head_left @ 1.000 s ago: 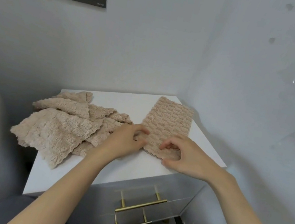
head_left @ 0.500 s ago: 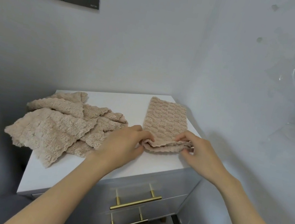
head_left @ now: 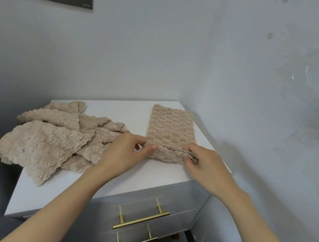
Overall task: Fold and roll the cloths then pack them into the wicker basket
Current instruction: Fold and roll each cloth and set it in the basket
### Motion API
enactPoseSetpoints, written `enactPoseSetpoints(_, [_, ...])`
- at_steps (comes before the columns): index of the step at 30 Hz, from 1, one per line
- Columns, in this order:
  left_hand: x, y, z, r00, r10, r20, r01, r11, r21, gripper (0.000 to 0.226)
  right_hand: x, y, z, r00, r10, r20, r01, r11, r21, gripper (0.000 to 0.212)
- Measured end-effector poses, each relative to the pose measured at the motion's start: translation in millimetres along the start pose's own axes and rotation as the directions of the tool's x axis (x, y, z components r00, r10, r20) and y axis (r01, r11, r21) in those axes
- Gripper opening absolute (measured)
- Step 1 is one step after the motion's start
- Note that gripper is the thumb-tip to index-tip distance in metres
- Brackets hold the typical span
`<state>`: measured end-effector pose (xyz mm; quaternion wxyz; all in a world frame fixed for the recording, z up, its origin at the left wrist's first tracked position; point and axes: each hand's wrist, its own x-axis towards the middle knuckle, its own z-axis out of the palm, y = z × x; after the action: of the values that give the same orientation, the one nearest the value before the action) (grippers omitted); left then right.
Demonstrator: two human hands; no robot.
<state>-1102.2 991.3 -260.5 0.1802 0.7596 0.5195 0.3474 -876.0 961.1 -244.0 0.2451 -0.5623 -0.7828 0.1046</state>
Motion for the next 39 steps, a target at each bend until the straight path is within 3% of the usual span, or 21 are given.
enactPoseSetpoints(2, [0.9, -1.6, 0.0, 0.999, -0.031, -0.014, 0.03, 0.999, -0.027, 0.047, 0.6, 6.2, -9.5, 0.997, 0.064, 0.045, -0.071, 0.984, 0.162, 0.012])
enactPoseSetpoints(4, [2.3, -2.3, 1.8, 0.998, -0.063, -0.011, 0.063, 0.997, -0.05, 0.043, -0.3, 12.8, -14.1, 0.992, 0.105, 0.063, -0.116, 0.974, 0.197, 0.023])
enactPoseSetpoints(11, [4.5, -8.7, 10.7, 0.995, -0.098, -0.013, 0.099, 0.986, 0.133, 0.056, 5.4, 19.6, 0.4, 0.969, 0.248, -0.015, -0.245, 0.965, 0.092, 0.023])
enactPoseSetpoints(15, [4.2, -6.2, 11.6, 0.992, -0.125, -0.018, 0.126, 0.981, 0.147, 0.049, 5.3, 15.2, 5.9, 0.95, 0.29, -0.117, -0.292, 0.957, 0.007, 0.017])
enactPoseSetpoints(18, [5.1, -5.1, 12.8, 0.989, -0.148, -0.011, 0.148, 0.981, 0.129, 0.05, 4.5, 2.1, 5.5, 0.95, 0.155, -0.271, -0.194, 0.973, -0.126, 0.007])
enactPoseSetpoints(21, [6.5, -5.8, 12.7, 0.987, -0.16, -0.004, 0.159, 0.98, 0.118, 0.051, 0.3, -23.9, 14.2, 0.936, -0.098, -0.338, 0.028, 0.978, -0.207, 0.025])
enactPoseSetpoints(25, [6.1, -4.5, 11.4, 0.986, -0.165, 0.015, 0.162, 0.979, 0.126, 0.053, -8.2, -44.6, 37.9, 0.936, -0.275, -0.218, 0.198, 0.928, -0.317, 0.041])
enactPoseSetpoints(28, [6.1, -3.5, 9.7, 0.985, -0.169, 0.013, 0.166, 0.978, 0.126, 0.054, -10.2, -41.1, 48.2, 0.964, -0.237, -0.123, 0.173, 0.906, -0.385, 0.048])
enactPoseSetpoints(32, [6.8, -2.5, 9.9, 0.975, -0.22, 0.019, 0.215, 0.966, 0.143, 0.05, -12.2, -26.1, 43.7, 0.99, -0.142, 0.027, 0.143, 0.936, -0.321, 0.05])
enactPoseSetpoints(35, [5.0, 0.7, 11.1, 0.969, -0.248, 0.009, 0.242, 0.952, 0.186, 0.041, -16.1, -10.1, 35.9, 0.993, -0.105, 0.05, 0.116, 0.939, -0.325, 0.05])
enactPoseSetpoints(37, [3.1, 2.4, 11.3, 0.974, -0.221, -0.042, 0.225, 0.95, 0.215, 0.027, -18.2, -1.6, 30.2, 0.995, -0.076, 0.071, 0.095, 0.945, -0.312, 0.049])
enactPoseSetpoints(39, [1.9, 2.0, 10.1, 0.994, -0.081, -0.078, 0.095, 0.977, 0.193, 0.018, -18.7, 6.5, 25.3, 0.994, -0.065, 0.089, 0.088, 0.956, -0.279, 0.047])
